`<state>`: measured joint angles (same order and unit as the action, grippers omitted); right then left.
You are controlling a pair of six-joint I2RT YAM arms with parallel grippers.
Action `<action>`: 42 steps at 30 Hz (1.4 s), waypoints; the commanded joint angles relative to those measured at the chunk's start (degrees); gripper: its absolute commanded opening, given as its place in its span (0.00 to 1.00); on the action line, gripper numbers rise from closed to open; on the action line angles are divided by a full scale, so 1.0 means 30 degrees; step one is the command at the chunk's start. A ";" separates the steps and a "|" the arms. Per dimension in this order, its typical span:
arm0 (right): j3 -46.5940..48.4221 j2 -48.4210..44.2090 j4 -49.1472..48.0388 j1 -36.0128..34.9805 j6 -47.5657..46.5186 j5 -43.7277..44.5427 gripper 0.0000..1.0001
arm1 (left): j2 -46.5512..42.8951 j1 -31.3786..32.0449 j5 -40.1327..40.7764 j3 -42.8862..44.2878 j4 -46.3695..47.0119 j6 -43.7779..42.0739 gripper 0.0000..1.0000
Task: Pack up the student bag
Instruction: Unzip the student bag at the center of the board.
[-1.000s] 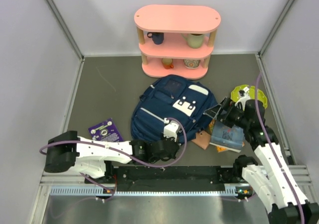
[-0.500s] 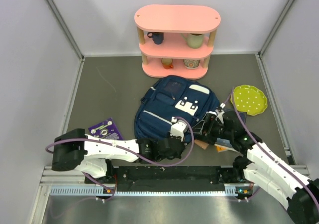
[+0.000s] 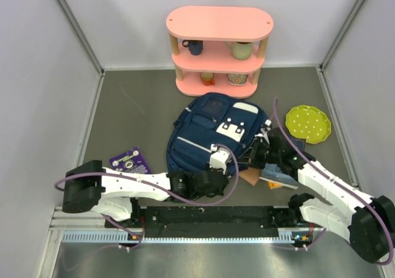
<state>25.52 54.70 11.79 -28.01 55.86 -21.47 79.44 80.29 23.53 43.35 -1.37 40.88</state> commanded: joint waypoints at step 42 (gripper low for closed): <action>0.8111 0.2725 0.5620 0.1542 -0.8635 0.6759 0.88 | -0.3335 0.2475 0.4550 -0.1239 -0.4382 0.5125 0.00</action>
<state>55.72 76.60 28.91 -26.72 22.55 -3.07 71.46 89.84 35.07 40.05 -21.32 59.24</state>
